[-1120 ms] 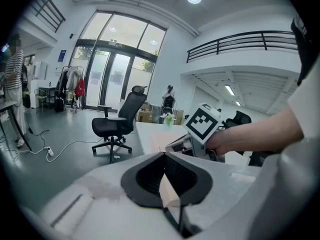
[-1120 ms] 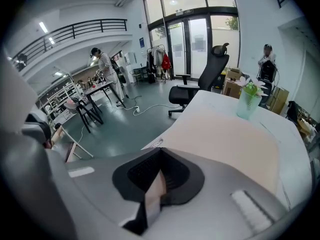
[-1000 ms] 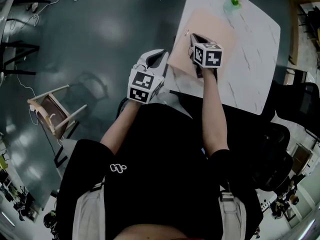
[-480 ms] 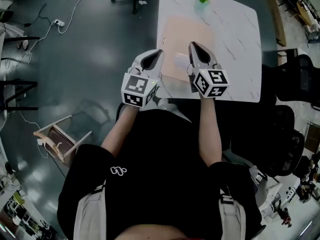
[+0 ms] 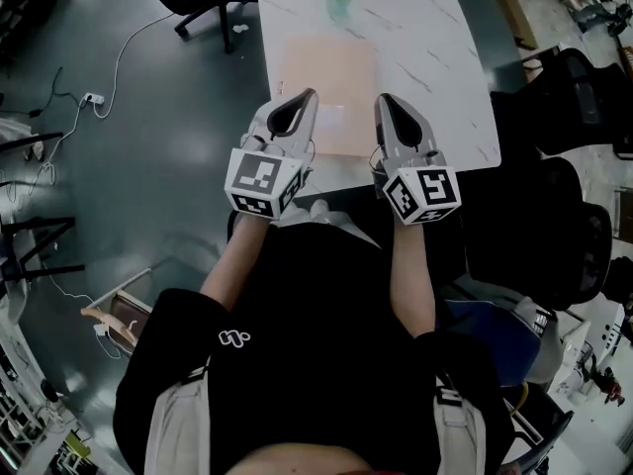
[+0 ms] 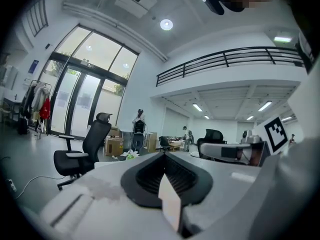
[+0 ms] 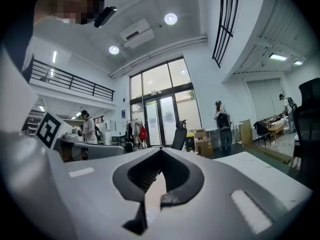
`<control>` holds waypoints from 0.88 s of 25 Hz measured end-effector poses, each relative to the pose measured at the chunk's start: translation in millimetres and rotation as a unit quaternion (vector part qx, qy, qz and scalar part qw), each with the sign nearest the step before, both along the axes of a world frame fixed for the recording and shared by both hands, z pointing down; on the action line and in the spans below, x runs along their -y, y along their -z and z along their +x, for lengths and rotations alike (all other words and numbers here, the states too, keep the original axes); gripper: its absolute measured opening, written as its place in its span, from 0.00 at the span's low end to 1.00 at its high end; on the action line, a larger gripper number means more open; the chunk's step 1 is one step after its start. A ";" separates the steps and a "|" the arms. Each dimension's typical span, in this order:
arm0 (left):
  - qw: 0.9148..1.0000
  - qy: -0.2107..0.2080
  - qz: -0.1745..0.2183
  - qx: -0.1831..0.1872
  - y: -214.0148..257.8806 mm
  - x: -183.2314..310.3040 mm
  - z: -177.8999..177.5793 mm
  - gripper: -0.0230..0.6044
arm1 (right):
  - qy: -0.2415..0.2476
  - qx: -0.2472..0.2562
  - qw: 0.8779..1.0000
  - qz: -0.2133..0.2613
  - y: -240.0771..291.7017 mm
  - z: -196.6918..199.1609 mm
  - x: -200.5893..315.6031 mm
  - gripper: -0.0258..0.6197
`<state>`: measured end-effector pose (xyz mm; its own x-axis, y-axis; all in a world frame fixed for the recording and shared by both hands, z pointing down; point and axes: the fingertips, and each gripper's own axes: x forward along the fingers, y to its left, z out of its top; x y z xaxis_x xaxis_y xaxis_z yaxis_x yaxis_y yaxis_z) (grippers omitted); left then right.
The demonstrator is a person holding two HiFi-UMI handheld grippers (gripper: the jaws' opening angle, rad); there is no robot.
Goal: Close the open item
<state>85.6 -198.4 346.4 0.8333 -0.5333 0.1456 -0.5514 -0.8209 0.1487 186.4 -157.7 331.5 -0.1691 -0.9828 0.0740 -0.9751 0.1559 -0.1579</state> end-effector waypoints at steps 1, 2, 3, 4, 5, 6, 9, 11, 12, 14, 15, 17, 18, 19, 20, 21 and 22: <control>1.000 -0.004 0.003 -0.004 4.5 -4.0 5.6 0.04 | -0.005 -0.005 1.000 0.002 1.8 4.3 -6.2 0.04; 1.000 -0.007 0.005 -0.008 8.1 -8.5 10.8 0.04 | -0.011 -0.010 1.000 0.001 1.6 9.2 -12.0 0.04; 1.000 -0.009 0.007 -0.011 10.4 -12.7 15.5 0.04 | -0.017 -0.012 1.000 0.000 0.4 14.5 -17.4 0.04; 1.000 -0.011 0.010 -0.013 11.9 -16.4 19.7 0.04 | -0.023 -0.011 1.000 -0.001 -0.6 19.5 -21.9 0.04; 1.000 -0.013 0.012 -0.013 13.0 -19.5 23.3 0.04 | -0.027 -0.009 1.000 -0.001 -1.1 23.3 -25.5 0.04; 1.000 -0.016 0.014 -0.013 13.7 -22.4 26.0 0.04 | -0.029 -0.008 1.000 0.000 -1.5 25.1 -28.7 0.04; 1.000 -0.019 0.020 -0.009 15.3 -30.6 30.3 0.04 | -0.025 -0.013 1.000 0.001 -1.9 23.3 -37.3 0.04; 0.999 -0.018 0.025 -0.009 19.4 -33.2 32.1 0.04 | -0.021 -0.015 1.000 0.004 0.7 22.9 -39.0 0.04; 0.999 -0.017 0.027 -0.009 21.3 -34.0 32.4 0.04 | -0.019 -0.016 1.000 0.005 2.1 22.8 -39.2 0.04; 0.999 -0.015 0.029 -0.007 22.4 -36.0 31.3 0.04 | -0.016 -0.016 1.000 0.007 3.9 21.4 -40.0 0.04; 0.999 -0.013 0.028 -0.006 22.0 -37.0 30.1 0.04 | -0.014 -0.016 1.000 0.008 4.3 20.3 -40.6 0.04; 1.000 -0.009 0.028 -0.004 21.0 -38.7 27.7 0.04 | -0.011 -0.016 1.000 0.009 5.0 18.5 -41.5 0.04; 1.000 -0.007 0.028 -0.004 20.8 -39.3 26.7 0.04 | -0.010 -0.017 1.000 0.009 5.5 18.0 -41.7 0.04; 1.000 -0.006 0.028 -0.003 20.6 -39.7 25.7 0.04 | -0.009 -0.017 1.000 0.009 5.8 17.8 -41.8 0.04; 1.000 -0.004 0.027 -0.003 20.1 -40.2 24.9 0.04 | -0.009 -0.018 1.000 0.009 6.0 17.7 -42.2 0.04; 1.000 -0.002 0.027 -0.002 19.3 -40.9 24.1 0.04 | -0.008 -0.018 1.000 0.009 6.0 17.5 -42.8 0.04; 1.000 0.000 0.025 -0.002 18.2 -41.7 23.2 0.04 | -0.007 -0.018 1.000 0.009 5.8 17.1 -43.5 0.04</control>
